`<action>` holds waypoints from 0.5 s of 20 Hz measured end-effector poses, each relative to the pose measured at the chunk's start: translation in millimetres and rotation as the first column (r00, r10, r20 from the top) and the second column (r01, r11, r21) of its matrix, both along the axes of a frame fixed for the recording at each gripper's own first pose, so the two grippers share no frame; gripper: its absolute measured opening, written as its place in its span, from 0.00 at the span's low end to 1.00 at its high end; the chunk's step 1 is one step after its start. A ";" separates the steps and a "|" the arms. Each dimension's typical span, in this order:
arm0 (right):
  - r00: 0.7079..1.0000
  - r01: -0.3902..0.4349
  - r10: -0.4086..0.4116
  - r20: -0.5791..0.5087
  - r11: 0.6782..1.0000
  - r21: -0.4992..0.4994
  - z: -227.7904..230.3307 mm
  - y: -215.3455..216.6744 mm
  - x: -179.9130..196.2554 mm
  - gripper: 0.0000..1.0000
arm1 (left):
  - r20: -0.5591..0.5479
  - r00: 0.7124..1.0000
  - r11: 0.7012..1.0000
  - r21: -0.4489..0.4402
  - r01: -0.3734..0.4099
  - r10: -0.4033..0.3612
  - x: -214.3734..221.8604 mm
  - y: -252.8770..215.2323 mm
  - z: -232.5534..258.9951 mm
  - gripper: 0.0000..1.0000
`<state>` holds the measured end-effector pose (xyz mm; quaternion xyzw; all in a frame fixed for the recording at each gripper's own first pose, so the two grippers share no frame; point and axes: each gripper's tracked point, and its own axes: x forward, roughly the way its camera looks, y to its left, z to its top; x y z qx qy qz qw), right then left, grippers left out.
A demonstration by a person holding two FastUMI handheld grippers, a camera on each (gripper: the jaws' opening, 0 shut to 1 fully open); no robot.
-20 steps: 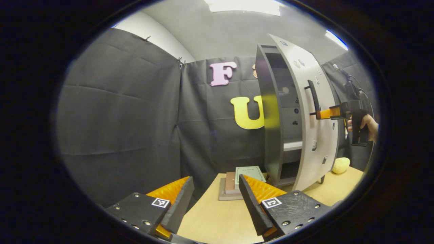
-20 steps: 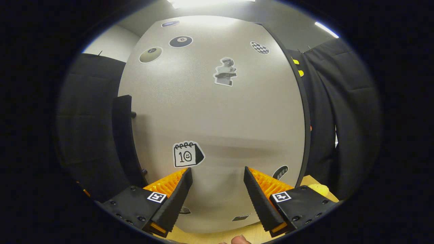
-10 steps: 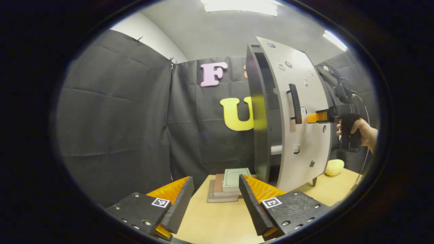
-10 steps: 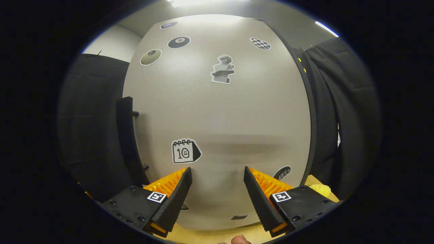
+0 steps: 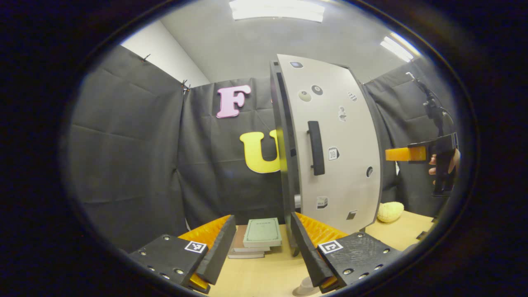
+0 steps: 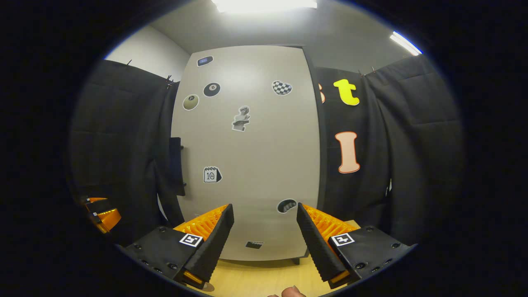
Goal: Open the cabinet door with the right hand, grasp the bottle in the cabinet with the left hand and place it on the coaster, then close the cabinet door with the right hand.
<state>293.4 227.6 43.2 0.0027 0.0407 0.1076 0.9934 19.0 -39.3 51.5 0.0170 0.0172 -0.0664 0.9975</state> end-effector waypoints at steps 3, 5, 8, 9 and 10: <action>0.999 0.036 -0.036 0.009 0.999 -0.006 4.4 -40.1 -23.0 0.97 | -0.004 1.000 1.000 -0.015 0.026 -0.026 5.4 -28.4 6.9 0.80; 0.998 0.069 -0.069 -0.001 0.998 -0.002 1.5 -69.4 -34.1 0.97 | 0.003 1.000 1.000 -0.006 0.028 -0.028 5.3 -41.8 11.9 0.83; 0.993 0.121 -0.121 -0.015 0.993 -0.011 -7.2 -110.6 -48.4 0.97 | 0.004 0.999 0.999 0.003 0.032 -0.032 5.2 -57.6 16.4 0.83; 0.991 0.134 -0.135 -0.016 0.991 -0.018 -10.3 -122.1 -51.8 0.97 | 0.002 1.000 1.000 0.007 0.030 -0.030 5.7 -61.1 16.2 0.83; 0.988 0.150 -0.150 -0.021 0.988 -0.028 -15.0 -133.6 -55.3 0.97 | -0.002 1.000 1.000 0.013 0.028 -0.027 5.3 -63.2 16.2 0.83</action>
